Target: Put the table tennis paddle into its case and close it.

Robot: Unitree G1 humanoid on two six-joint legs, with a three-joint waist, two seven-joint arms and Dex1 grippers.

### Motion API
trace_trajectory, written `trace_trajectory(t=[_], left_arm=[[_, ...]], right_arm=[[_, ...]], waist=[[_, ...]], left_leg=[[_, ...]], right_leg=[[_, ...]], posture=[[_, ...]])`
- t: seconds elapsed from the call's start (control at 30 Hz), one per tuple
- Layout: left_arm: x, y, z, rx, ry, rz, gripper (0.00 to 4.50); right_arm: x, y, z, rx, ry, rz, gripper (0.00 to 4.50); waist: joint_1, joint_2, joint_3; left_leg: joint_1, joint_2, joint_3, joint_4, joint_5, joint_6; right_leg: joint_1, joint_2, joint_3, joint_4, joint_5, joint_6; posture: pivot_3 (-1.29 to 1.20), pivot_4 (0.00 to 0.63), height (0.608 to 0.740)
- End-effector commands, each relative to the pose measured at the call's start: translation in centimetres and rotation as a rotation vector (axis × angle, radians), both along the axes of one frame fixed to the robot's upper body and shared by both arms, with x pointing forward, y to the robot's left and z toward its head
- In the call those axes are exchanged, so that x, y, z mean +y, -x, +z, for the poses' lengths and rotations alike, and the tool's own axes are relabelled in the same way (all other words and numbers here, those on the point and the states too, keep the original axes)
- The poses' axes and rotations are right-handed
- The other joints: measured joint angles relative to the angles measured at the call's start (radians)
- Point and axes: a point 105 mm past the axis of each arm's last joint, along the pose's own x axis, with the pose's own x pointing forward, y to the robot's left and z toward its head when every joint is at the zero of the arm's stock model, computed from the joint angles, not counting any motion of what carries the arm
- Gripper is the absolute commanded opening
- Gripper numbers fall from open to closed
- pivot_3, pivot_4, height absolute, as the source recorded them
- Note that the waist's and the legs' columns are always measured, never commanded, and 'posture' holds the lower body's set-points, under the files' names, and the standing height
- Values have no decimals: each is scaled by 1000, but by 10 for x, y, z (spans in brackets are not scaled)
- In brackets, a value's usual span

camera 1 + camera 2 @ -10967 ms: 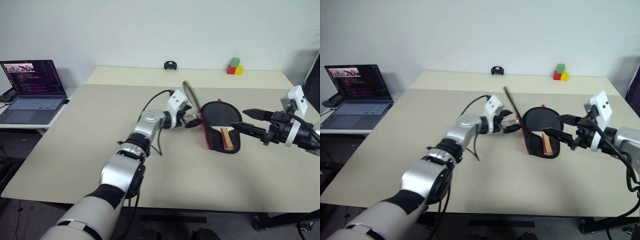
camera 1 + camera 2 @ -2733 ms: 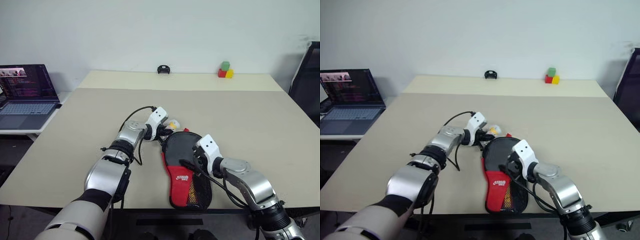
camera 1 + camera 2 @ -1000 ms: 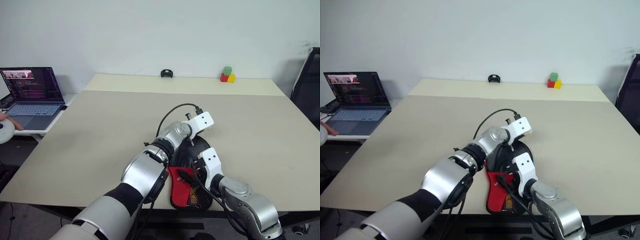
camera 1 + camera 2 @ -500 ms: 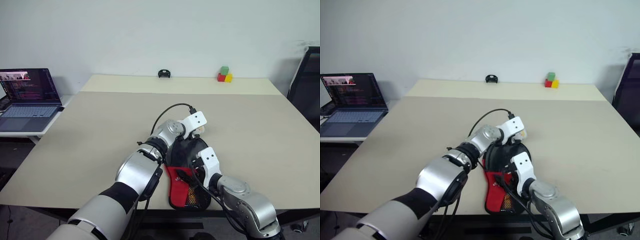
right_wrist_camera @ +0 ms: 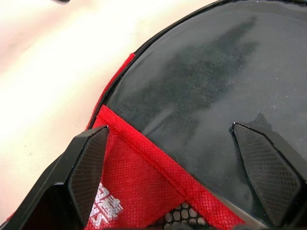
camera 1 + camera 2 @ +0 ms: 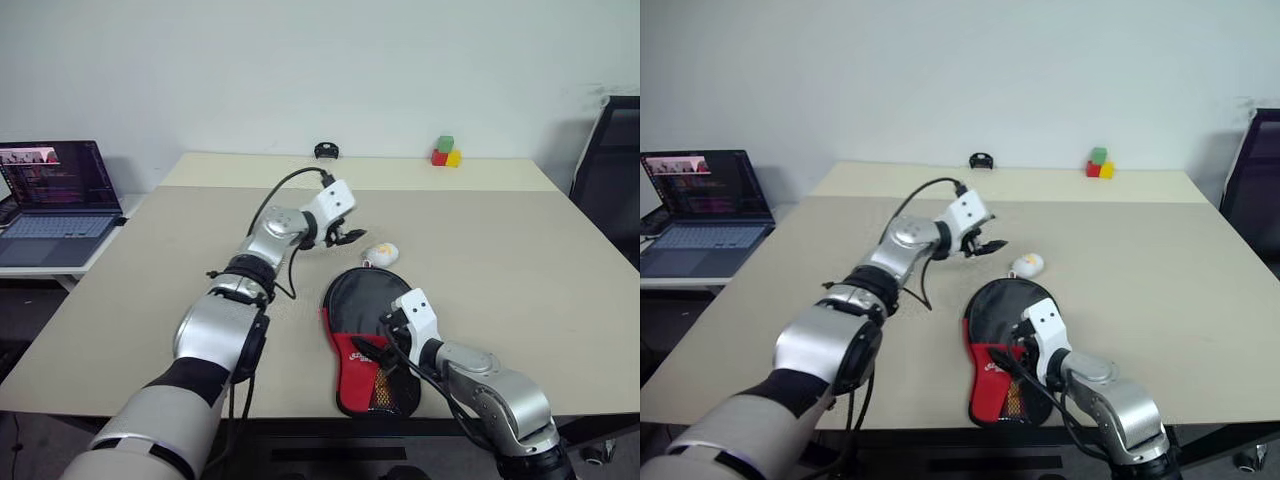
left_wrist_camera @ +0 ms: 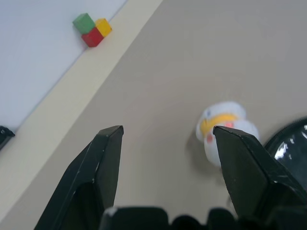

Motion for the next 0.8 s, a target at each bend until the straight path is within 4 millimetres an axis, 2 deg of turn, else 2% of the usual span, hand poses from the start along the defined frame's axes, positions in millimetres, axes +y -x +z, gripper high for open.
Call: trace_trajectory(t=[0.03,0.17,0.23,0.3,0.33,0.43,0.5,0.6,0.8], left_arm=[[9,21,11,25,115,-145,3254],[11,52,7,88,152,-274,3254],[9,74,0,106,174,-297,3254],[4,88,-5,123,183,-306,3254],[2,92,-6,124,184,-301,3254],[-5,100,-11,154,242,-252,3254],[-7,101,-17,156,231,-233,3254],[-15,103,-26,188,219,-245,3254],[-41,100,-43,251,187,-308,3254]], right_arm=[[-23,10,-31,166,49,-35,4500],[-26,8,-14,126,21,-11,4500],[-27,5,17,42,-43,21,4500],[-31,5,34,7,-74,43,4500],[-33,7,39,-1,-82,59,4500],[-40,-2,81,-36,-256,51,4500],[-44,-7,97,-61,-280,51,4500],[-54,-12,104,-83,-236,40,4500],[-85,-24,95,-98,-64,-32,4500]], waist=[[2,1,1],[11,1,1],[14,2,2],[17,5,3],[19,6,4],[24,12,9],[22,15,11],[25,16,11],[31,16,12]], left_leg=[[0,0,0,0,0,0],[-8,0,-1,1,0,0],[-16,-1,-3,3,0,0],[-19,-1,-3,2,0,0],[-20,-1,-3,2,0,0],[-25,-1,-3,2,0,0],[-25,-1,-3,2,0,0],[-25,-1,-3,2,0,0],[-28,-2,-2,2,0,1]], right_leg=[[-1,0,1,0,2,-3],[-4,-1,1,-2,2,-5],[-10,-2,-1,-2,3,-5],[-12,-3,0,-3,3,-6],[-13,-3,0,-3,3,-6],[-18,-2,1,-2,3,-6],[-19,-2,1,-1,3,-6],[-19,-1,0,-1,3,-7],[-19,-2,-1,-6,3,-7]], posture=[[0,150,740],[0,150,740],[0,150,740],[0,150,740],[0,150,740],[0,150,740],[0,150,740],[0,150,740],[0,150,740]])
